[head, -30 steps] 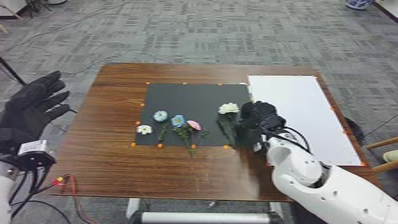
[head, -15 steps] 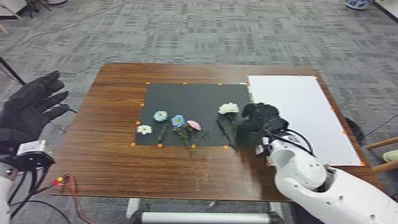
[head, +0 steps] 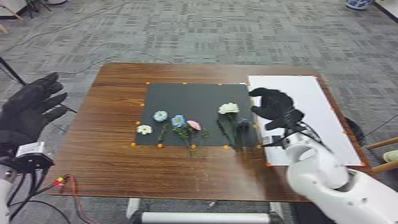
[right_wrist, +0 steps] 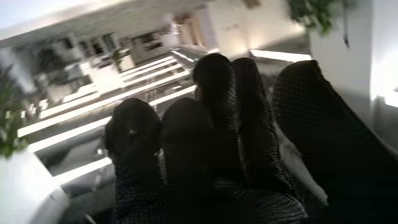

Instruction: Arrange flowers

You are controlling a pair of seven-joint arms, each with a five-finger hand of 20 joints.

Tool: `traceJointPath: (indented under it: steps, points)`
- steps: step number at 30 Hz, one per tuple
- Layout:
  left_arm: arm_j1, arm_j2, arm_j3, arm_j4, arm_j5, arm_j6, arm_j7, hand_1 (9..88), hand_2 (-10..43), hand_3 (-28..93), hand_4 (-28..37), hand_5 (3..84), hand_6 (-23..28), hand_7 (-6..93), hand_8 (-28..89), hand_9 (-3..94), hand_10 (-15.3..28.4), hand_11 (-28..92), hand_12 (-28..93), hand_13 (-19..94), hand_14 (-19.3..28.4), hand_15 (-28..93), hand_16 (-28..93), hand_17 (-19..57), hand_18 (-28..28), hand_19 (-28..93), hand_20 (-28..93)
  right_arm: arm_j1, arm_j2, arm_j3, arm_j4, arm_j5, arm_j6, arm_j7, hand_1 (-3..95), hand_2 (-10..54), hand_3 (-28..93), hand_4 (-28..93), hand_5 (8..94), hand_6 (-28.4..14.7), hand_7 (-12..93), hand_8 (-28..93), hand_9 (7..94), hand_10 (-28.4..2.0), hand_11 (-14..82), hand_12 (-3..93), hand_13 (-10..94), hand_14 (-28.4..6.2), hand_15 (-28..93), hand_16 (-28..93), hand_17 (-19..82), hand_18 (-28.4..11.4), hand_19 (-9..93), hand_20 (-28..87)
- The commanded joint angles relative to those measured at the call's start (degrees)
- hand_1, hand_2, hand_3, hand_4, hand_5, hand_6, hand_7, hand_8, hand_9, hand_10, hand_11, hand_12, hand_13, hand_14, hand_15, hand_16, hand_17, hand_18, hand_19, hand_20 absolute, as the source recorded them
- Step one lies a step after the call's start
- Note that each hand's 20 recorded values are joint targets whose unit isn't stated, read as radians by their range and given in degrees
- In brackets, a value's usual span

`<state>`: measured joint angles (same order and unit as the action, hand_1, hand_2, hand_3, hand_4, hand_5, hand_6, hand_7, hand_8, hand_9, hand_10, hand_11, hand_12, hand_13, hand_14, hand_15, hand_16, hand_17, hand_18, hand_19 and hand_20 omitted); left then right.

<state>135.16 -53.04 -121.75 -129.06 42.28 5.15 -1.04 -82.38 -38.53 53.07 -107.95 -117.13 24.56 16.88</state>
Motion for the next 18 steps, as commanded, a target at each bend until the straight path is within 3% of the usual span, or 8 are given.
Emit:
traceJointPath:
  steps: [1,7,14,18]
  points:
    - [2.04,-1.35,-0.83,-0.79,-0.10,0.55,0.23,23.5,-1.2,68,-28.3,19.9,1.3,20.3,-10,15.8,8.9,18,19,5,12.0,41,-5,-13.3,18.2,37,11,-4.61,0.49,10.15,-1.18,9.82,-32.46,-30.79,39.0,2.3,89,-25,49.6,-0.2,30,-15,65.0,-12.2,47.5,60.1,69,-9.2,84,41,42,-20.6,93,65]
    - [1.72,-0.71,-1.19,-0.62,-0.14,0.65,-0.03,23.5,-1.2,68,-28.3,19.9,1.3,20.4,-10,15.7,8.9,18,19,5,12.0,41,-5,-13.4,18.2,37,11,-0.18,0.39,4.22,-1.70,6.41,-44.29,-33.52,38.9,5.2,89,-25,44.2,0.6,20,-14,65.9,-11.9,43.3,55.4,68,-9.9,82,41,41,-20.9,93,63]
    - [2.17,-0.10,-2.01,-0.73,-0.05,0.89,0.05,23.5,-1.1,67,-28.3,19.9,1.3,20.4,-10,15.7,8.8,18,19,5,12.0,41,-5,-13.4,18.2,37,11,5.08,1.32,-2.36,-1.34,6.55,-46.24,-36.76,38.4,6.3,91,-24,40.7,2.4,18,-13,70.6,-11.8,42.5,52.4,71,-9.6,82,39,43,-21.5,93,63]
    - [2.74,-0.23,-2.34,-0.96,-0.07,1.08,0.15,23.5,-1.1,68,-28.3,19.9,1.3,20.3,-10,15.7,8.8,18,19,5,12.0,41,-5,-13.3,18.2,37,11,7.10,-0.30,-4.13,-0.84,3.63,-50.86,-36.78,38.7,6.6,92,-24,41.1,2.7,17,-13,71.8,-11.6,41.3,53.1,72,-9.5,82,38,44,-21.6,93,63]
